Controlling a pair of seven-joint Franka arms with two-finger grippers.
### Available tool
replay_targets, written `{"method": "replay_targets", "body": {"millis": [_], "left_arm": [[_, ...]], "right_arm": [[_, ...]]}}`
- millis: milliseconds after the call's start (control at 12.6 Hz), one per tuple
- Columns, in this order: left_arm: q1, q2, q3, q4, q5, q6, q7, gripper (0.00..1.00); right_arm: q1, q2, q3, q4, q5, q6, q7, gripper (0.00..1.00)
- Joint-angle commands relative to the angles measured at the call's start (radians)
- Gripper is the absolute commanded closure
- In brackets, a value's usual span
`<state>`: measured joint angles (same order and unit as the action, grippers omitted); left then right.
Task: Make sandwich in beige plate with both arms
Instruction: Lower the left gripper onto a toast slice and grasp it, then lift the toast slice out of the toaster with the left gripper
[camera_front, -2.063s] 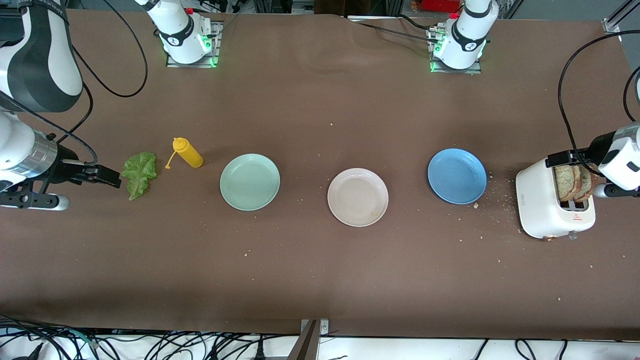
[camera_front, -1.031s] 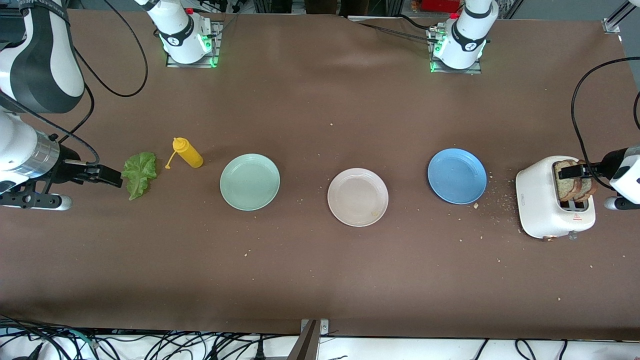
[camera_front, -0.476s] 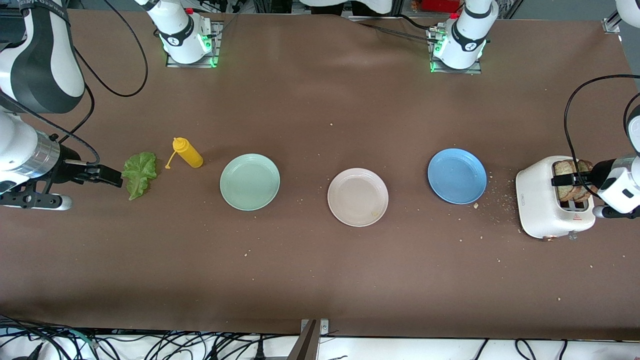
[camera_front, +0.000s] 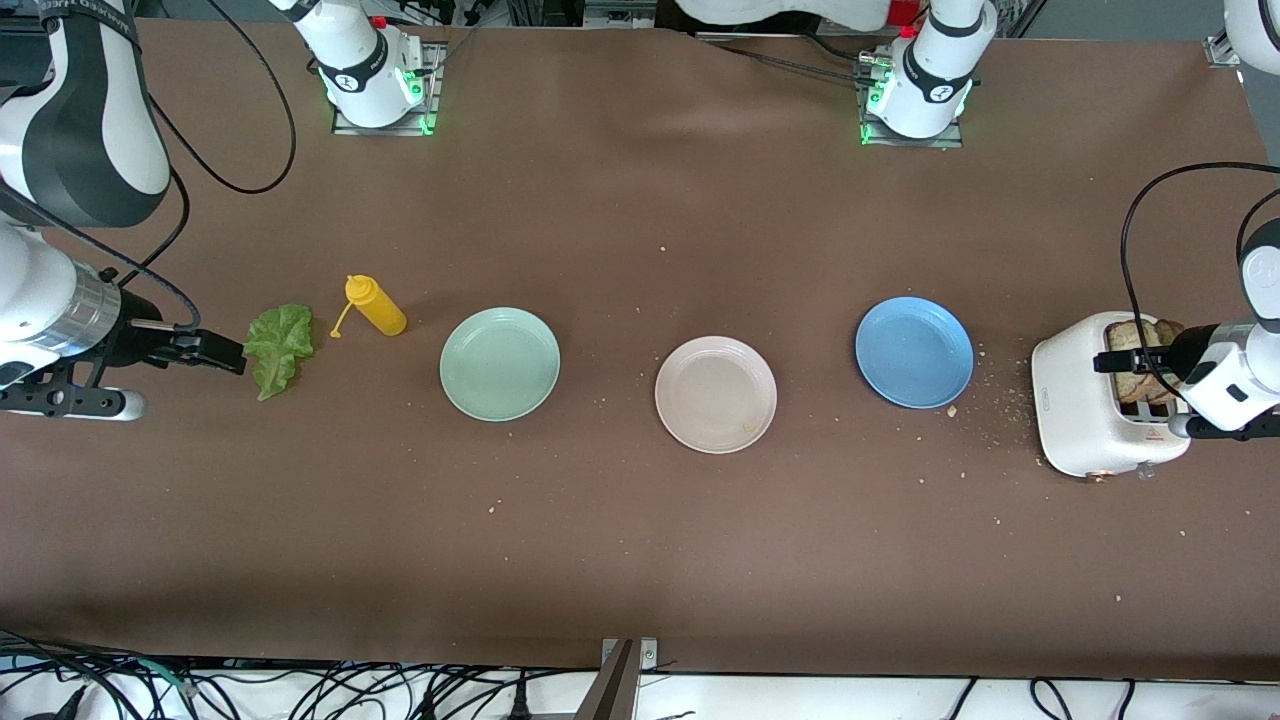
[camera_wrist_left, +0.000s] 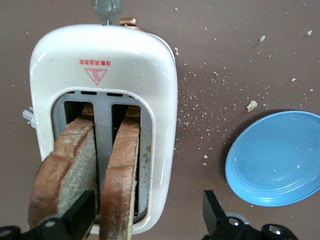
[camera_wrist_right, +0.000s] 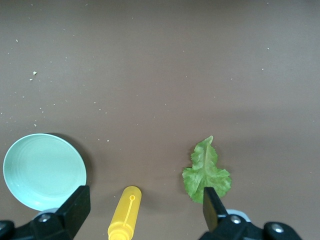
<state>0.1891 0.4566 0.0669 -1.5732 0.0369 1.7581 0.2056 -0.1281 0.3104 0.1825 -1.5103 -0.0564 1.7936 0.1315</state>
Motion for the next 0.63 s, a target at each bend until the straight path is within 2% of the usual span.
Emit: {"method": "replay_targets", "body": {"millis": [0,79,159,397,555], "left_arm": [[0.035,0.011,-0.007,-0.001,0.029,0.006,0.048,0.64],[0.036,0.011,-0.007,0.001,0.031,0.006,0.052,0.89],[0.041,0.011,-0.007,0.005,0.031,0.000,0.095,1.00],[0.050,0.002,-0.007,0.031,0.029,-0.063,0.133,1.00],[0.047,0.002,-0.007,0.126,0.031,-0.174,0.130,1.00]], "right_arm": [[0.002,-0.010,0.000,-0.019,-0.016,0.003,-0.006,0.00],[0.002,-0.011,0.000,-0.019,-0.014,0.003,-0.007,0.00],[0.002,-0.011,0.000,-0.021,-0.016,0.004,-0.006,0.00],[0.002,-0.011,0.000,-0.021,-0.016,0.004,-0.007,0.00],[0.004,-0.011,0.000,-0.021,-0.014,0.006,-0.007,0.00]]}}
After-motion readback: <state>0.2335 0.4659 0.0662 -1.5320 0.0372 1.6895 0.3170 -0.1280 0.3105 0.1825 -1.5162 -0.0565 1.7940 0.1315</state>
